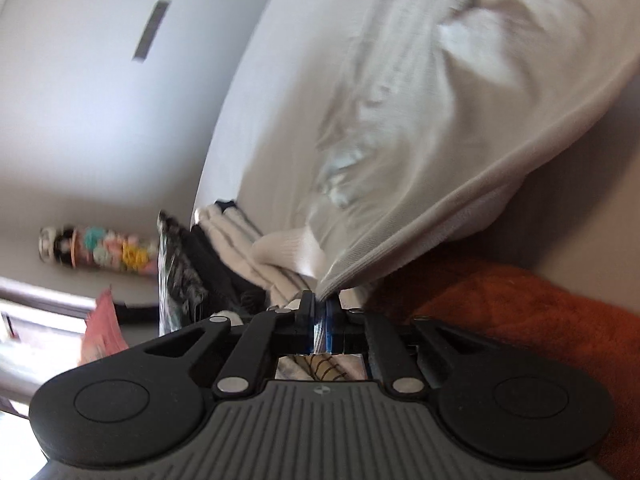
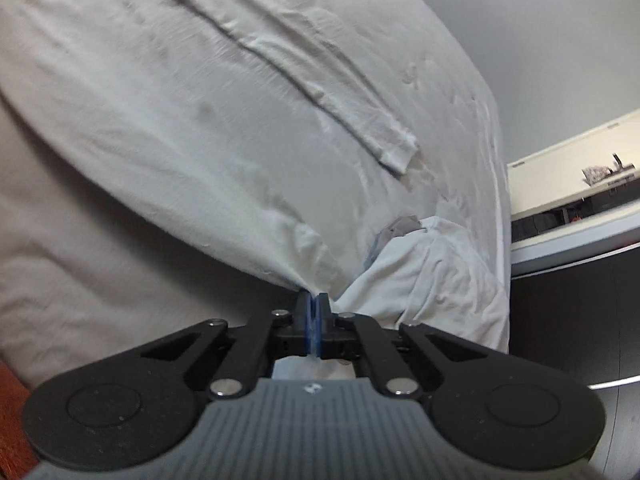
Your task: Fold clothes
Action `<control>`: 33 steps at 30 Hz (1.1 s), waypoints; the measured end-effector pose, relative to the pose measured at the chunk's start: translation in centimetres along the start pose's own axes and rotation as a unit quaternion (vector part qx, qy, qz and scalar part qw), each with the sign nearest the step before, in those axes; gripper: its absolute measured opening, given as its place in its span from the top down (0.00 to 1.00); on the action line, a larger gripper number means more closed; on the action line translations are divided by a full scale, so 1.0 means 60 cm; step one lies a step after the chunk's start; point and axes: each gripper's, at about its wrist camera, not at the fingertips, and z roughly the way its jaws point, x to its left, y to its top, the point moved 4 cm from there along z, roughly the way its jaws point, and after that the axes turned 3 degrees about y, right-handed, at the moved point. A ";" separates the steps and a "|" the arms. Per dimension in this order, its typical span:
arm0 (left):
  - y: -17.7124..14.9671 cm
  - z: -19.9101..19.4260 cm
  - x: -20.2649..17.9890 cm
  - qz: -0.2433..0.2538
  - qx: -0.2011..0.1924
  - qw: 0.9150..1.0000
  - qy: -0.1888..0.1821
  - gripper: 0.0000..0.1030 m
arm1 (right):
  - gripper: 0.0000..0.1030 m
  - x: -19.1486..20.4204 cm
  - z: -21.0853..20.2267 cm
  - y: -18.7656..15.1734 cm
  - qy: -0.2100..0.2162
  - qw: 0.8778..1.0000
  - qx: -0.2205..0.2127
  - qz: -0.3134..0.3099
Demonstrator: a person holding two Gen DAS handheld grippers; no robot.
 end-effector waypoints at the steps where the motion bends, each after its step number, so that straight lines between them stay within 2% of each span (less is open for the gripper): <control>1: 0.005 0.002 0.015 -0.021 0.002 1.000 -0.001 0.94 | 0.98 -0.014 -0.003 0.010 -0.007 1.000 -0.005 0.016; 7: 0.042 0.022 0.088 -0.108 0.010 0.994 -0.005 0.94 | 0.99 -0.099 0.000 0.070 -0.047 0.994 -0.020 0.093; 13: 0.080 0.068 0.134 -0.147 0.048 0.988 -0.015 0.94 | 0.99 -0.161 0.048 0.131 -0.068 0.991 -0.010 0.119; 22: 0.140 0.182 0.142 -0.140 0.115 0.982 -0.051 0.94 | 0.99 -0.187 0.171 0.232 -0.061 0.994 0.020 0.092; 33: 0.181 0.340 0.127 -0.177 0.178 0.964 -0.084 0.94 | 0.99 -0.206 0.327 0.321 -0.057 0.993 0.057 0.087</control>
